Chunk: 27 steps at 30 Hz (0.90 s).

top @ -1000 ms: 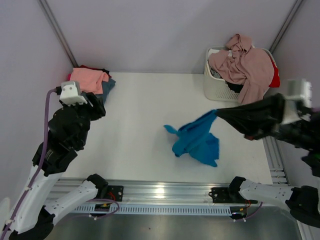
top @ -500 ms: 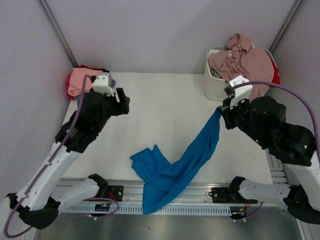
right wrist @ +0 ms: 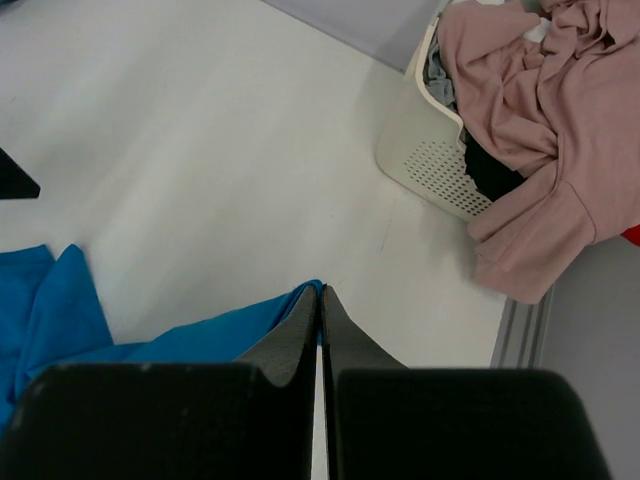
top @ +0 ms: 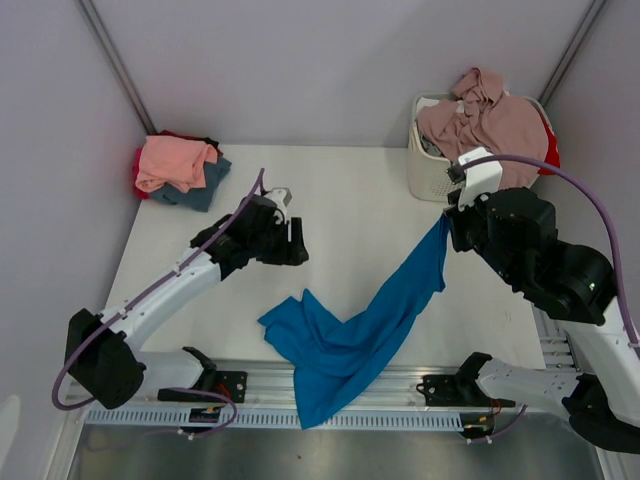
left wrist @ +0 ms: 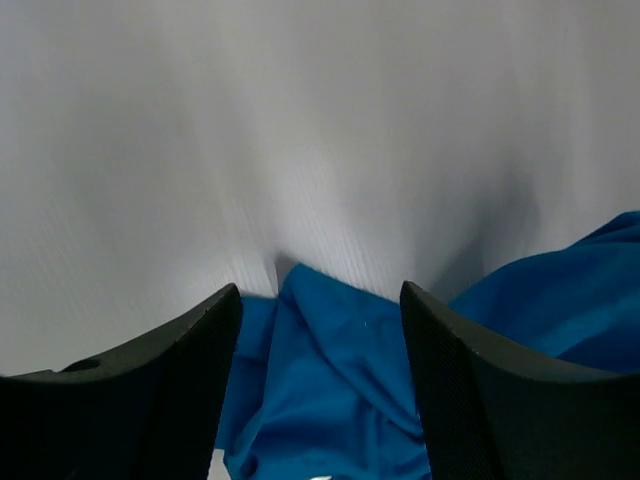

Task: Fold and stack the t-shirts
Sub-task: Flatten out the tshirt

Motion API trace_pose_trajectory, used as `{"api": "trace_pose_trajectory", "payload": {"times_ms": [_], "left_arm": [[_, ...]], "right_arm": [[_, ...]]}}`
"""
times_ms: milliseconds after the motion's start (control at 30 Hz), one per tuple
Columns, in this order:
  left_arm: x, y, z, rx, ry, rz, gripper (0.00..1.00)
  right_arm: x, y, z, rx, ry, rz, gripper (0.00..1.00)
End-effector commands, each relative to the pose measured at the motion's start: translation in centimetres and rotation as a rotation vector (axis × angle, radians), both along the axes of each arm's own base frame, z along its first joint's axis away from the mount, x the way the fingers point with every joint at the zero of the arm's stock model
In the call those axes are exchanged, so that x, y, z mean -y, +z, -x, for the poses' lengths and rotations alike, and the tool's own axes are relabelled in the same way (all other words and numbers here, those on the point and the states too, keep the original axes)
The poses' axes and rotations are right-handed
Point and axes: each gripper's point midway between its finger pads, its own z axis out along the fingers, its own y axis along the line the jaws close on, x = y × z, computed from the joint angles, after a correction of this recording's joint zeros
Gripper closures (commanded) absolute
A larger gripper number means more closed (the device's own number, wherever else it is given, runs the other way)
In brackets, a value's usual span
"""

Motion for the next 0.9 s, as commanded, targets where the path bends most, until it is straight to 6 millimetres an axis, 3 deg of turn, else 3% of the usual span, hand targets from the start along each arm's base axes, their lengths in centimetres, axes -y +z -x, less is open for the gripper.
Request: {"api": "trace_pose_trajectory", "payload": {"times_ms": [0,67,200,367,667,733,867], "left_arm": [[0.8,-2.9,3.0,-0.157,-0.037,0.031,0.31],[0.6,-5.0,4.2,-0.210,-0.044,0.002,0.32],[1.8,-7.0,5.8,-0.276,-0.098,0.000,0.33],[3.3,-11.2,8.3,-0.399,-0.183,-0.085,0.37],[4.7,-14.1,9.7,-0.473,-0.240,-0.151,0.41],[4.7,-14.3,9.7,-0.478,-0.243,-0.164,0.47],[4.8,-14.4,9.7,-0.482,-0.251,-0.177,0.76]], "right_arm": [[0.0,0.9,-0.5,0.040,-0.005,-0.017,1.00],[-0.3,0.8,-0.5,0.035,0.005,-0.021,1.00],[-0.6,0.5,-0.7,0.028,0.011,-0.024,1.00],[-1.2,-0.2,-1.0,0.008,0.023,-0.027,1.00],[-1.6,-0.6,-0.9,-0.015,0.033,-0.040,1.00],[-1.6,-0.7,-0.8,-0.018,0.033,-0.043,1.00],[-1.6,-0.8,-0.6,-0.020,0.033,-0.052,1.00]]}}
